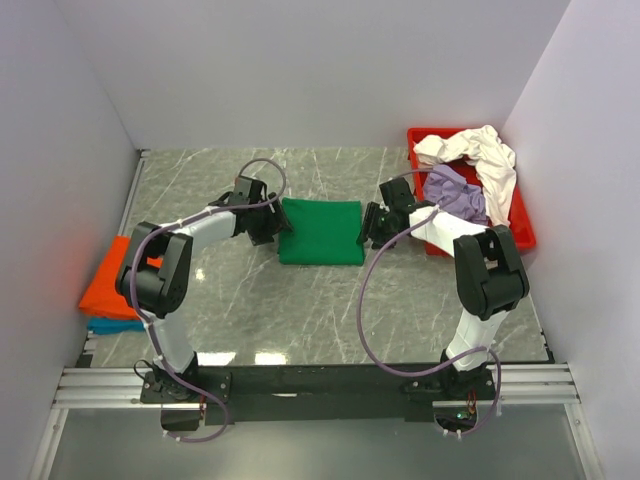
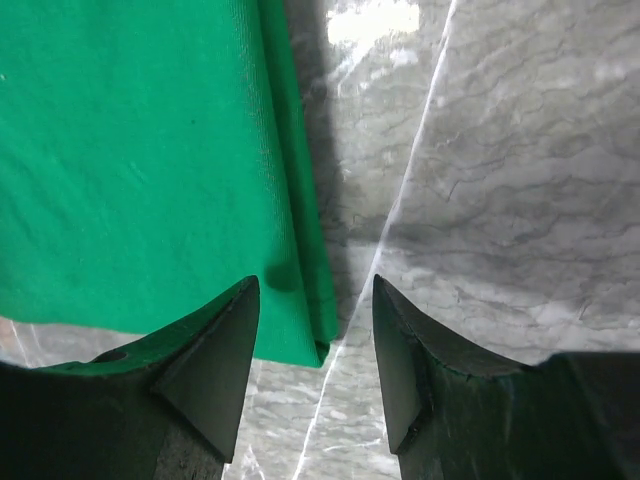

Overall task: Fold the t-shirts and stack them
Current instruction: Neatly place the folded tshirt to the corner

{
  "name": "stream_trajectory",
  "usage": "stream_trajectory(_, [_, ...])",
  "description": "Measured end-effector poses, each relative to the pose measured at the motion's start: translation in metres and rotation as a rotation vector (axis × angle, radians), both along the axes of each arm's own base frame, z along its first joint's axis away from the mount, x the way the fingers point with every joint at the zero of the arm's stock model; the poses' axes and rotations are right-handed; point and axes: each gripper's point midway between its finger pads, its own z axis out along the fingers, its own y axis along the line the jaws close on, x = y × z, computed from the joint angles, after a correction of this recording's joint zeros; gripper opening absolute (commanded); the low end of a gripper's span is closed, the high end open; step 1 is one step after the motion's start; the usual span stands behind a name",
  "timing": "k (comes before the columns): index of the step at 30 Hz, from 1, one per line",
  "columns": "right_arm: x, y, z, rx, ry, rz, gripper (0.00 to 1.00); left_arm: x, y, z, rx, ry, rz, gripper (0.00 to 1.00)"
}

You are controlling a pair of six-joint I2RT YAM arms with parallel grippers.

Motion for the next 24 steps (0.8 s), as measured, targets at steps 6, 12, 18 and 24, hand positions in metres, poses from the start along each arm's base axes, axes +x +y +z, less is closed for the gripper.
stream_trajectory(6, [0.006, -0.001, 0.001, -0.006, -0.029, -0.009, 0.56, 0.007, -0.001, -0.018, 0.023, 0.020, 0.001, 0.67])
stream_trajectory(12, [0.008, 0.000, 0.001, -0.005, -0.039, -0.010, 0.56, 0.025, -0.006, -0.019, 0.052, -0.009, 0.011, 0.59])
stream_trajectory(18, [0.003, -0.002, -0.005, -0.007, -0.027, -0.009, 0.55, 0.031, -0.008, -0.023, 0.101, -0.014, 0.033, 0.52])
stream_trajectory(24, [0.001, -0.002, -0.003, -0.003, -0.034, -0.008, 0.55, 0.038, -0.011, -0.028, 0.154, 0.000, 0.095, 0.24])
